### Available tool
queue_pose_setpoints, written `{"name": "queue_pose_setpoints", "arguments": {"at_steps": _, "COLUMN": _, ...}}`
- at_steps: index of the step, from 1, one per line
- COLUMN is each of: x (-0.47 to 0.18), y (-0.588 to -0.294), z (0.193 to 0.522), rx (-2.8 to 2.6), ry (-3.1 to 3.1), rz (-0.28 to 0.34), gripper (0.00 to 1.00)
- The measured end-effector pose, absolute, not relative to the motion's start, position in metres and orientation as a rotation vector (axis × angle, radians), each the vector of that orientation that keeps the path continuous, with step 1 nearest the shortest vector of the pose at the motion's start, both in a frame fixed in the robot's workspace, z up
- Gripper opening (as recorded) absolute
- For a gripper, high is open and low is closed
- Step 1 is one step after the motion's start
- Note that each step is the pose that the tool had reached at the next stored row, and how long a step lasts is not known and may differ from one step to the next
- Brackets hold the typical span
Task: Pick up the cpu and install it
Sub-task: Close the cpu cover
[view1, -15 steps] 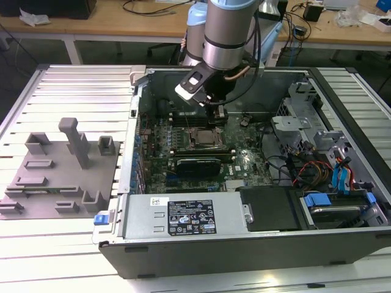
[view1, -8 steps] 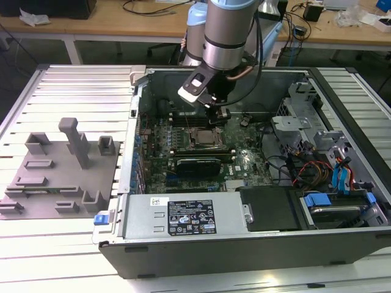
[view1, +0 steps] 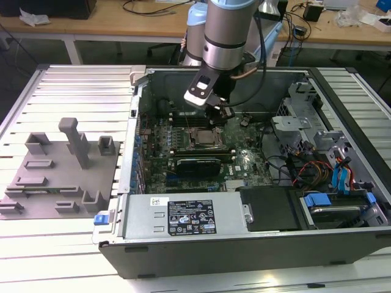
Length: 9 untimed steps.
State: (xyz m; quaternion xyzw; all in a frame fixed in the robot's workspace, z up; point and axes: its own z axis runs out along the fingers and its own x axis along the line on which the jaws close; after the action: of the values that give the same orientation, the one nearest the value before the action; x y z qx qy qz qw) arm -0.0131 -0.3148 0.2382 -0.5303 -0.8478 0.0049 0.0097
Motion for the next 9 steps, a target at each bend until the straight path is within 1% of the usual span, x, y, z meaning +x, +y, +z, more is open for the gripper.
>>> {"name": "queue_pose_setpoints", "arguments": {"at_steps": 9, "x": -0.0131, "y": -0.3149, "z": 0.2382, "rx": -1.344, "ry": -2.820, "rz": 0.019, "gripper": 0.11}}
